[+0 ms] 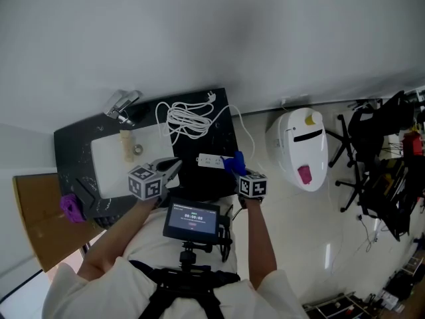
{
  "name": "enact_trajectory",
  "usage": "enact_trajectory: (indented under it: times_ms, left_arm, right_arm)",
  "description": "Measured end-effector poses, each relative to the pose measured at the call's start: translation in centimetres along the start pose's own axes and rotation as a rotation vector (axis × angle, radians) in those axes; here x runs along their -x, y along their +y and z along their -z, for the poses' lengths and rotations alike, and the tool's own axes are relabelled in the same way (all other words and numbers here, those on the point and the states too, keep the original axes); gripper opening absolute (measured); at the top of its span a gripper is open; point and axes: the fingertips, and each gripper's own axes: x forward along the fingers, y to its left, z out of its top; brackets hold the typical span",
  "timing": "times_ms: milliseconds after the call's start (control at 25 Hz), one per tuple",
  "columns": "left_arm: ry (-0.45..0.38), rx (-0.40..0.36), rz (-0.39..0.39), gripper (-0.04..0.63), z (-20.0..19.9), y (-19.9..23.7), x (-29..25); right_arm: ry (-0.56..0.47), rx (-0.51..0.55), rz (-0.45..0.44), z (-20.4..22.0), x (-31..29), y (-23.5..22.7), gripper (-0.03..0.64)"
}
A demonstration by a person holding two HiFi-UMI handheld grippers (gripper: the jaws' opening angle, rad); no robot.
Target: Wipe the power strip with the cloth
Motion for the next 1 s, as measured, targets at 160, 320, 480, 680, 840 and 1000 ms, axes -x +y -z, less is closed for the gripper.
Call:
enact_trajectory:
  times_ms: [160,320,480,680,840,1000]
  left_arm:
    - [0.007,-0.004,-0.001,0.003,0.1,0.0,-0.2]
    - [0.008,-0.003,-0.005,0.003,0.2,-0.3,-0.5]
    - [0.014,-0.004,-0.016,0.003,0.2,-0.4,-0.9]
    - [0.018,0.002,-0.033,0.003,0.4,-0.5,-1.4]
    - [0.025,0.006,-0.036,0.003,0.5,-1.0,-2.2]
    - [0.030,0.002,-0.033,0.003,0.2,-1.4,-3.2]
  right_arm:
    - [0.003,-0.012,-0.005,0.3,0.1,-0.6,0.080]
    - [-0.003,0.001,0.000,0.2,0.5,-1.0,0.080]
    - [-0.013,0.010,-0.003,0.0,0.7,-1.3,0.080]
    - [-0.010,0.028,-0.026,0.1,1.1,-1.8,0.080]
    - [-0.014,0.025,-0.036,0.1,1.4,-2.6,0.080]
    - [-0.014,0.006,-0.010,0.1,1.9,-4.4,0.080]
